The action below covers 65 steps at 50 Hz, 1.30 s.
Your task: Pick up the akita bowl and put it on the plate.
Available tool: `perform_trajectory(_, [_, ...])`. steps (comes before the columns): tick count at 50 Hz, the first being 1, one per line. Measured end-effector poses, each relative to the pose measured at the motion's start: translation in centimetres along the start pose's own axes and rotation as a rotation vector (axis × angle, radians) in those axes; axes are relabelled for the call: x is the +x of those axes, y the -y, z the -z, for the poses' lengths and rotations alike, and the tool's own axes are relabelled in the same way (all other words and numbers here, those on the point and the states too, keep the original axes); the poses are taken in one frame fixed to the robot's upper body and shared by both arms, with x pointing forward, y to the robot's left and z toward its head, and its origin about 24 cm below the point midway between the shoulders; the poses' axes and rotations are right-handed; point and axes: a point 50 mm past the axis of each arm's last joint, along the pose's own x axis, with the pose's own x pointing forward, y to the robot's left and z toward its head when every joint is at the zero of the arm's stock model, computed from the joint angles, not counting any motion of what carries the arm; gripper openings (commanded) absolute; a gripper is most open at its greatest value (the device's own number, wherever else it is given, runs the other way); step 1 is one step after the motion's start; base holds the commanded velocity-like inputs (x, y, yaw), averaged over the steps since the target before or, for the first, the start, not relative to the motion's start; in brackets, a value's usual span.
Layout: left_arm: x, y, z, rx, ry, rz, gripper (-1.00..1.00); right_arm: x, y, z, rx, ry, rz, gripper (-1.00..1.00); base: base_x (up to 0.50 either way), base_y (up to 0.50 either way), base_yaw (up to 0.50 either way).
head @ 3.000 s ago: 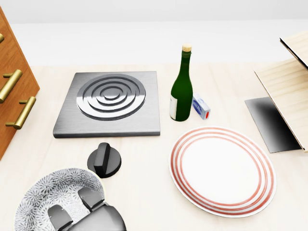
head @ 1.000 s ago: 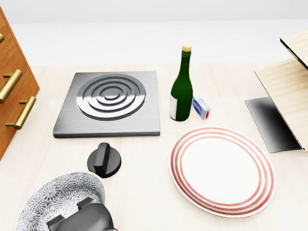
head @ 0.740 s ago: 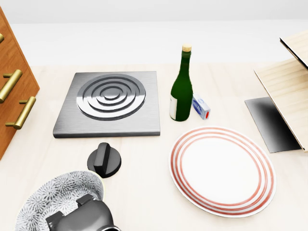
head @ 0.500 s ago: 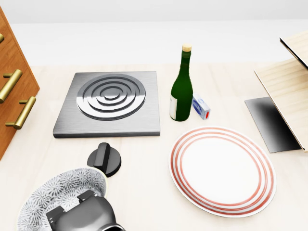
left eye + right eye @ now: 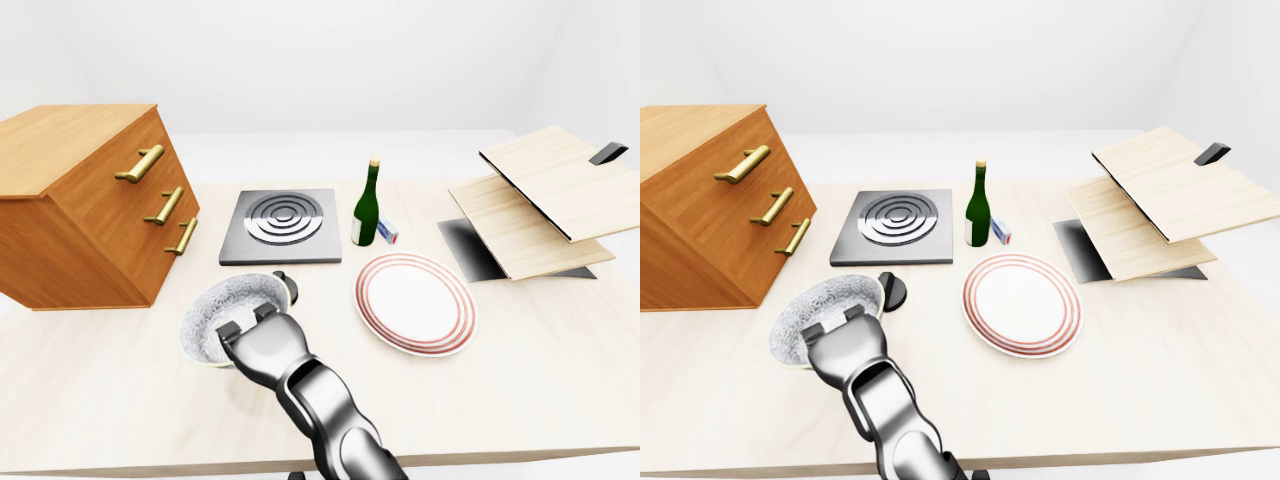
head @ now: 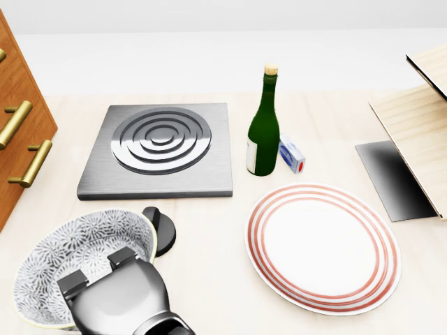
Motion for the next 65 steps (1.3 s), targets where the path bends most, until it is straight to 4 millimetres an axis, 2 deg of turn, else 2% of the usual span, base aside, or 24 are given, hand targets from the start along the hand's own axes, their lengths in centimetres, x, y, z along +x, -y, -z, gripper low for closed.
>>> perform_trajectory(20, [0.0,-0.1,0.1,-0.002,-0.004,-0.006,1.00,-1.9,3.2,1.0,-0.019,-0.062,0.167,-1.00,0.00,0.00,0.00])
perform_trajectory(33, [0.1,-0.2,0.3,-0.002,-0.015,-0.014,1.00,-3.5,4.3,3.0,-0.006,-0.134,0.248,-1.00,0.00,0.00,0.00])
perform_trajectory(49, [0.1,-0.3,0.4,-0.005,-0.019,-0.022,1.00,-6.4,4.8,6.4,0.024,-0.250,0.327,-1.00,0.00,0.00,0.00])
perform_trajectory(65, [0.2,-0.4,-0.1,-0.009,-0.003,-0.031,1.00,-8.6,4.5,9.3,0.057,-0.343,0.353,-1.00,0.00,0.00,0.00])
